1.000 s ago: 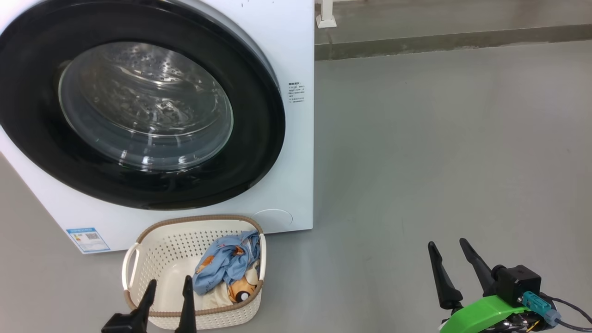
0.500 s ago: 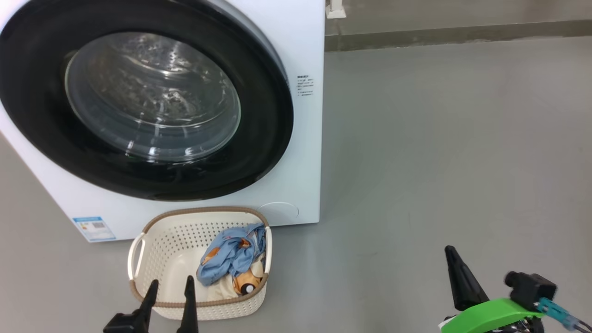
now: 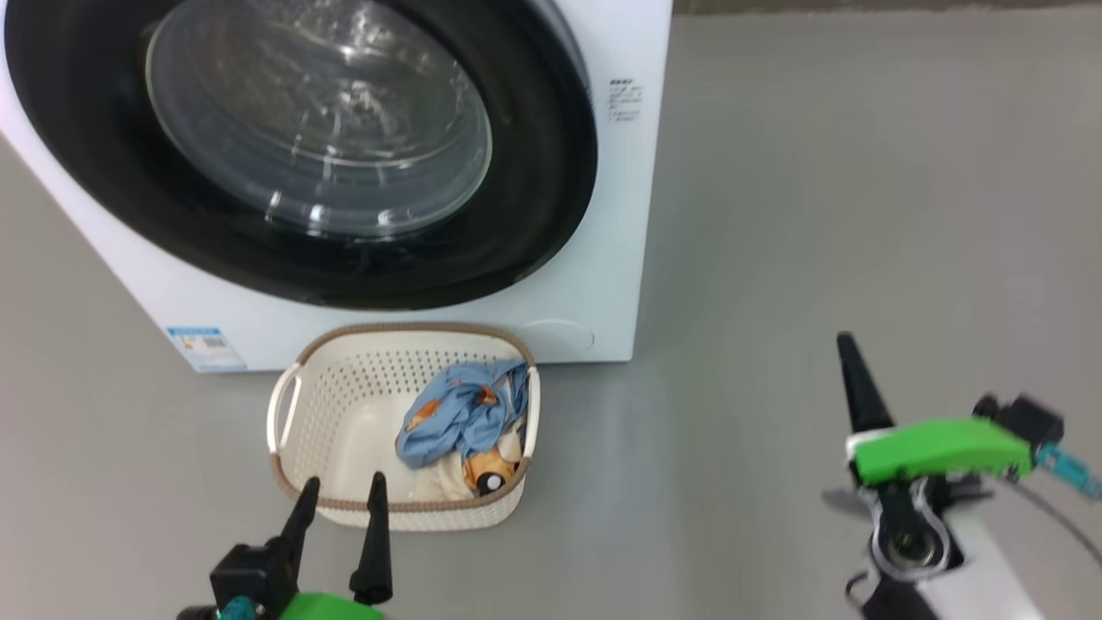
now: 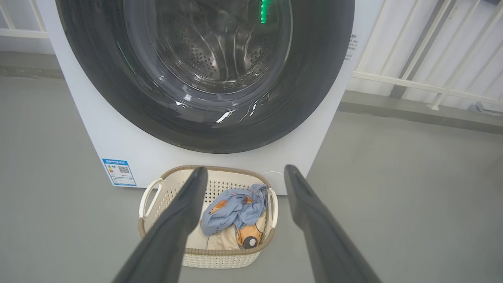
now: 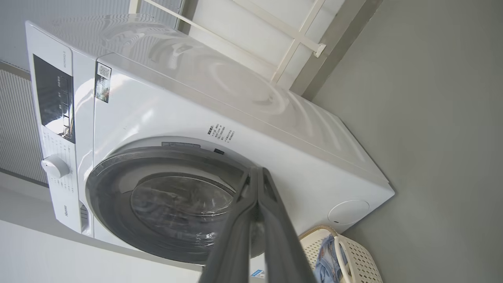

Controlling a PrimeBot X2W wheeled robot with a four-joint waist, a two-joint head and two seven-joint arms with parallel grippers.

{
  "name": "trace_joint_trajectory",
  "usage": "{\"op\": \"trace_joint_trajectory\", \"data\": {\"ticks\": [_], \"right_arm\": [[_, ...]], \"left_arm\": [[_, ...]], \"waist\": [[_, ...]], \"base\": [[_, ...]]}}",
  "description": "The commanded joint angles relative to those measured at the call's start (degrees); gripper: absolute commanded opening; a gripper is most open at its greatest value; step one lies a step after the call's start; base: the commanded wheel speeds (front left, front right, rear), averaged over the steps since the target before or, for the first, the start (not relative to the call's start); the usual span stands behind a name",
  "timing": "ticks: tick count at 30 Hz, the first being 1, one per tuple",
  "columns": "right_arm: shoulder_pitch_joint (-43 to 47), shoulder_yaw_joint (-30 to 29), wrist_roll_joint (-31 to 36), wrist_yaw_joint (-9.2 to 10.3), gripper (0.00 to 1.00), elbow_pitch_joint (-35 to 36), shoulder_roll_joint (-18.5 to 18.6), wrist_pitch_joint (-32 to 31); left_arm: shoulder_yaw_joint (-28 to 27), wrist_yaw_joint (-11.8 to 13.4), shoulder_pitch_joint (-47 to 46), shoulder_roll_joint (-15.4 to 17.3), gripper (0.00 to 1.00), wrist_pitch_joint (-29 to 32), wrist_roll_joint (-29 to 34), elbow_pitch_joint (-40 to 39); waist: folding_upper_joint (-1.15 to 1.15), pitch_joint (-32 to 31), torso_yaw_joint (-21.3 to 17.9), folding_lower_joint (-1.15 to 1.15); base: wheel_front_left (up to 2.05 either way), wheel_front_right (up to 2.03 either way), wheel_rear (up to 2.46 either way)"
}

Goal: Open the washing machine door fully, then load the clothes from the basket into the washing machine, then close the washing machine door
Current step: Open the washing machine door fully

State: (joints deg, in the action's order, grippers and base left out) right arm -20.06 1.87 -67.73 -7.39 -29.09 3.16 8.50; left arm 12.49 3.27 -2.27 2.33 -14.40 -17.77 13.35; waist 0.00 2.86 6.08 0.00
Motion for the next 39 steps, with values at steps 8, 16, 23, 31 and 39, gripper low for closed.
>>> {"op": "trace_joint_trajectory", "data": {"ticks": [8,16,23,31,39], "right_arm": [[-13.6,-0.6,0.1,-0.1,0.0,-0.6,4.3,-8.6],[-22.6,-1.6,0.6,-0.1,0.0,-2.6,6.8,-15.1],[-31.5,-2.5,1.6,-0.1,0.0,-4.1,9.1,-20.6],[-41.9,-3.0,2.1,-0.1,0.0,-7.8,9.5,-26.2],[-48.7,-2.8,2.3,-0.1,0.0,-12.8,8.5,-29.5]], "left_arm": [[1.0,0.2,-5.4,0.5,1.0,-0.6,-1.6,-2.0],[3.8,0.8,-8.5,0.5,1.0,-0.6,-2.7,-2.6],[5.9,2.1,-11.5,0.5,1.0,-0.6,-4.9,-4.0],[7.4,2.6,-13.8,0.5,1.0,-0.6,-6.5,-5.0],[8.7,3.0,-15.0,0.5,1.0,-0.6,-8.1,-5.2]], "waist": [[0.0,7.1,4.7,0.0],[0.0,11.2,7.1,0.0],[0.0,15.4,9.5,0.0],[0.0,19.6,11.5,0.0],[0.0,21.5,13.1,0.0]], "base": [[0.0,0.0,0.0],[0.0,0.0,0.0],[0.0,0.0,0.0],[0.0,0.0,0.0],[0.0,0.0,0.0]]}}
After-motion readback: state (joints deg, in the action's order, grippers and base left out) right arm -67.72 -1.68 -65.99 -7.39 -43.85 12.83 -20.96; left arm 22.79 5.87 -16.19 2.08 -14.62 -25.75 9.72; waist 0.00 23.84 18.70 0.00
